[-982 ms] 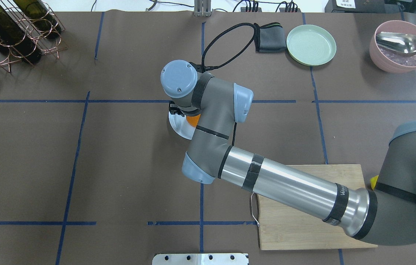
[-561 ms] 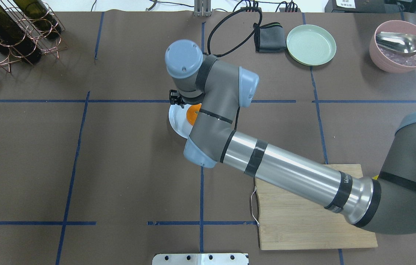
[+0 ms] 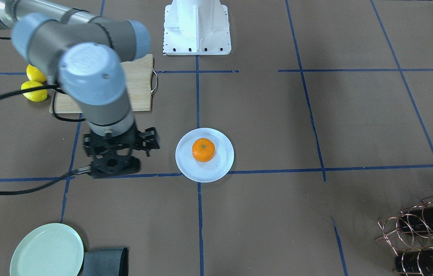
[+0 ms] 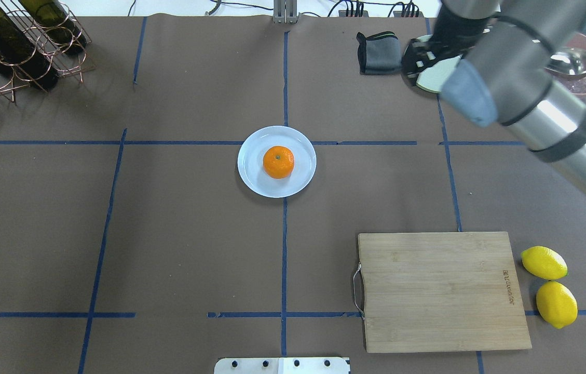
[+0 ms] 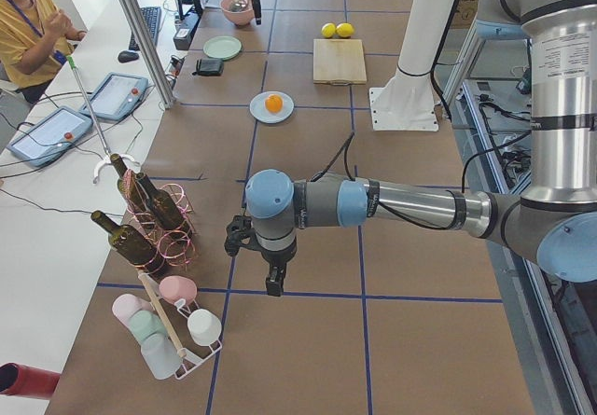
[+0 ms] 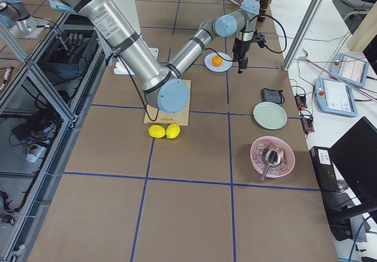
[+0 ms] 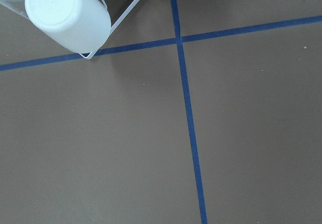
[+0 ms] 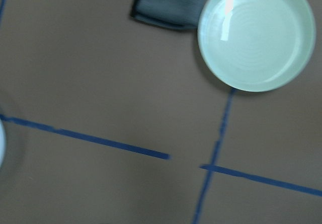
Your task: Pick orange to plate
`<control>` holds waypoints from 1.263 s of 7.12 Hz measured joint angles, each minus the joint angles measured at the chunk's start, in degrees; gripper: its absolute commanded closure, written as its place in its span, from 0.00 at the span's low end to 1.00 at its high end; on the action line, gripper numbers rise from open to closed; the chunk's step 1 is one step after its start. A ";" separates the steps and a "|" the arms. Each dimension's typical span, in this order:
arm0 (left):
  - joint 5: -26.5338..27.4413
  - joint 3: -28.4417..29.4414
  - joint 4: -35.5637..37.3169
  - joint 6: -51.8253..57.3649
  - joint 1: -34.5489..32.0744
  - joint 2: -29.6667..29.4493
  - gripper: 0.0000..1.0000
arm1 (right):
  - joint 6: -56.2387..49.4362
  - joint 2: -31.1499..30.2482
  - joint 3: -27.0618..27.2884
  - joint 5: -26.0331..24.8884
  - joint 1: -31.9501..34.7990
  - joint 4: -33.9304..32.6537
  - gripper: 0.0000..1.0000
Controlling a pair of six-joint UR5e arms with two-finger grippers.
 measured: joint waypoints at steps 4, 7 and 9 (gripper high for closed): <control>-0.59 0.46 -0.06 0.07 0.03 -0.49 0.00 | -34.90 -23.15 5.11 6.35 20.72 -0.01 0.00; -0.67 0.71 -0.16 0.18 0.02 -0.56 0.00 | -37.98 -36.71 5.03 6.61 27.39 3.45 0.00; -0.55 0.60 -0.08 0.14 -0.02 -0.43 0.00 | -36.11 -41.76 4.05 6.91 27.91 9.91 0.00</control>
